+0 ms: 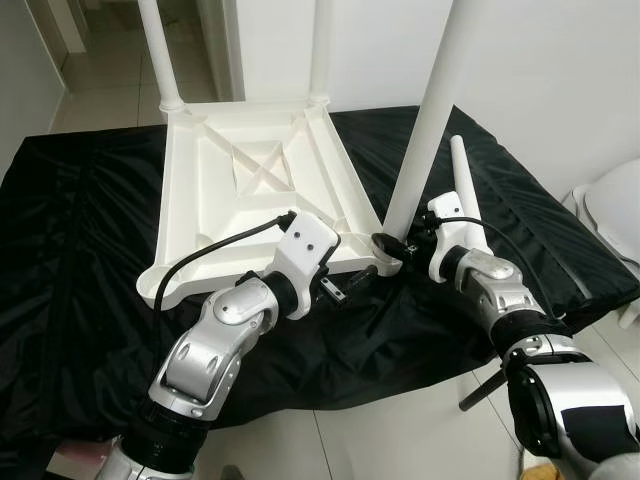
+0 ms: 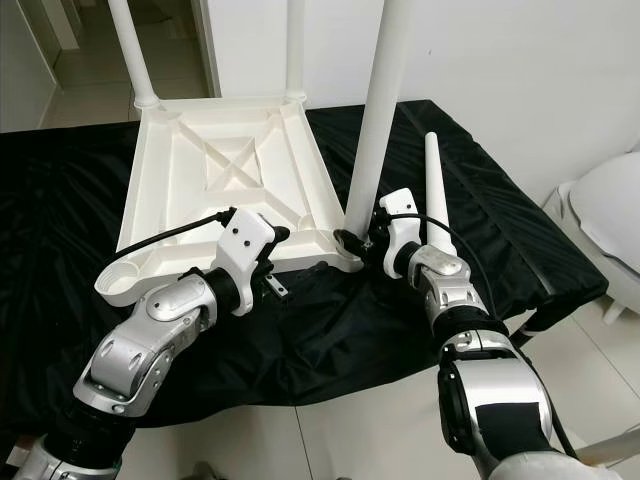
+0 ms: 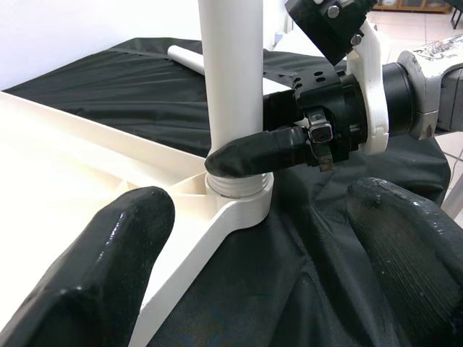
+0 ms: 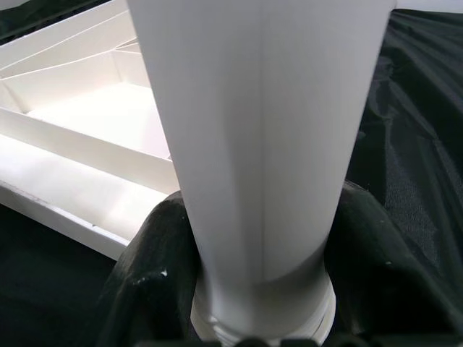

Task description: Building children table

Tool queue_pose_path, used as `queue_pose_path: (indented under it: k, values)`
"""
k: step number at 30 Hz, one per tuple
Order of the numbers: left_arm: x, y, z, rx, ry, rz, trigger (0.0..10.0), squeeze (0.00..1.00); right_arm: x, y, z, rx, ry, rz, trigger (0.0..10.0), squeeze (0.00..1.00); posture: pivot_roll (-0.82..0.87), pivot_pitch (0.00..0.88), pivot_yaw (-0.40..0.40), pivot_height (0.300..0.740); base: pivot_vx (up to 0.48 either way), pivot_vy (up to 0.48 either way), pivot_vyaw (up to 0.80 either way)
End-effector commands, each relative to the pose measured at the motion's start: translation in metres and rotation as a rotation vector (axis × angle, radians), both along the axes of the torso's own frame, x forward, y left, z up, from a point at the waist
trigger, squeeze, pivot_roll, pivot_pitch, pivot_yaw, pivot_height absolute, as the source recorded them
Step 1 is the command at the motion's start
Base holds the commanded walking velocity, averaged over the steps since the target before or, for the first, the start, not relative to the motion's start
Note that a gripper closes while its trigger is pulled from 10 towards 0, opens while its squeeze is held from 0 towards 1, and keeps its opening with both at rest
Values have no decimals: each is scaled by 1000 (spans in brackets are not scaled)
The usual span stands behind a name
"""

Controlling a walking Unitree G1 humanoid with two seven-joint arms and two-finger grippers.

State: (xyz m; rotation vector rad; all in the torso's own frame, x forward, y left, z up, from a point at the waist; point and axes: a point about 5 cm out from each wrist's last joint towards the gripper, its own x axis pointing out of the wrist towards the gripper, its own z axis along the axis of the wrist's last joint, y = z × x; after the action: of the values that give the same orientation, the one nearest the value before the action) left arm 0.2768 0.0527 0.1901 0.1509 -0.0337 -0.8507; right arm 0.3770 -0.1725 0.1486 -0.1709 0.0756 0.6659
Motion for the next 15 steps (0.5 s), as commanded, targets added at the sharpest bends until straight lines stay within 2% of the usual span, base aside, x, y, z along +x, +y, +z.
queue_pose_path:
  k: [1,4,5,6,7,9,15]
  values:
    - [0,0,5,-6,-10,-3,10000,0,-3,2,-10,-19,40,11,0,0,-22,21,4,740,0,0,0]
    - [0,0,5,-6,-10,-1,10000,0,-2,1,-10,-2,39,-10,0,0,-21,22,2,740,0,0,0]
    - [0,0,5,-5,-10,-1,10000,0,-2,0,-11,8,47,-41,4235,0,-23,24,1,740,0,0,0]
    - [0,0,5,-5,-10,-1,10000,0,-2,-1,-12,14,52,-62,4235,0,-23,24,1,740,0,0,0]
    - [0,0,5,-4,-9,-2,10000,0,-1,-2,-13,26,56,-86,10000,0,-25,24,-2,740,0,0,0]
    - [-1,0,4,-3,-9,-5,10000,0,-1,-2,-14,40,60,-103,10000,0,-25,24,-2,740,0,0,0]
    - [-2,-1,3,-4,-1,-12,10000,0,0,-5,-17,102,37,-282,10000,0,-32,31,-4,740,0,0,0]
